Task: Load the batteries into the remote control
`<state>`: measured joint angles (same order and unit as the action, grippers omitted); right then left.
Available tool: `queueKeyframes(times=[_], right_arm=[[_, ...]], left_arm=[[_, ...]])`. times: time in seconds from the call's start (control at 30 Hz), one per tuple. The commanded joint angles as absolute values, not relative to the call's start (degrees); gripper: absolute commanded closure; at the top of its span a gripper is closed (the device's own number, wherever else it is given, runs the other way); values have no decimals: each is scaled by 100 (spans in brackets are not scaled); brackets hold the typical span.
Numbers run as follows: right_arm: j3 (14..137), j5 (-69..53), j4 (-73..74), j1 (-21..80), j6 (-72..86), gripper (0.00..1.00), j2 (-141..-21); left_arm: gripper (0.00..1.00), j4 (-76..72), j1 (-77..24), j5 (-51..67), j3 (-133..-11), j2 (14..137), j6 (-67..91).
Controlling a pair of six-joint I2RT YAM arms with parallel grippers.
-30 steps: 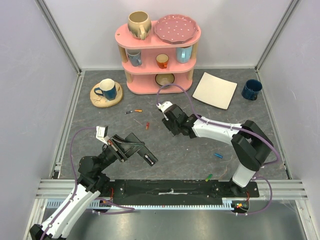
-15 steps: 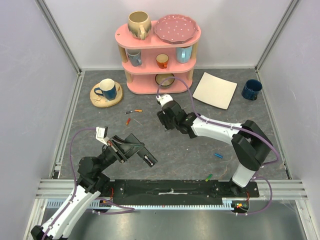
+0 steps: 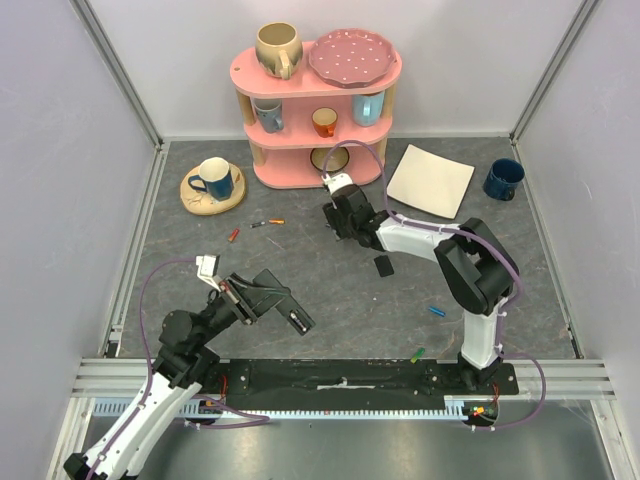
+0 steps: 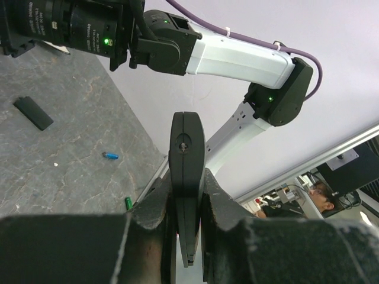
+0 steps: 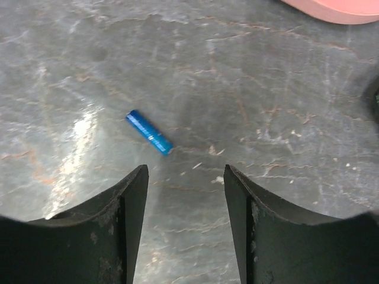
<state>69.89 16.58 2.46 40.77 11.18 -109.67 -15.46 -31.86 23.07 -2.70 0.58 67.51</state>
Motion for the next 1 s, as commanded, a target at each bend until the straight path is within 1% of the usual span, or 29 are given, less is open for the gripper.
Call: queueKeyframes(times=[0.0,0.27,0.43,0.67,0.77,0.87,0.9,0.97], right_arm=[[7382,1486,-220,3911,906,40,-11197],[7690,1029,-229,3858,914,41,-11575],[7690,967,-220,3867,914,43,-11663],[7769,861,-97,3867,949,43,-11760],[7866,844,-9,3867,923,45,-11873],[7936,809,176,3867,853,49,-11961],[7945,791,202,3867,844,54,-11979],[7937,773,246,3867,826,57,-11997]], left_arm=[[98,-1371,-3155,2154,-149,-149,6469],[98,-1327,-3155,2004,-123,-106,6390],[98,-1336,-3155,1995,-167,-62,6302],[98,-1450,-3155,2004,-123,-35,6319],[98,-1459,-3155,2021,-114,-35,6319],[98,-1459,-3155,2021,-114,-35,6319],[98,-1459,-3155,2021,-114,-35,6319],[98,-1441,-3155,2039,-114,-35,6319]])
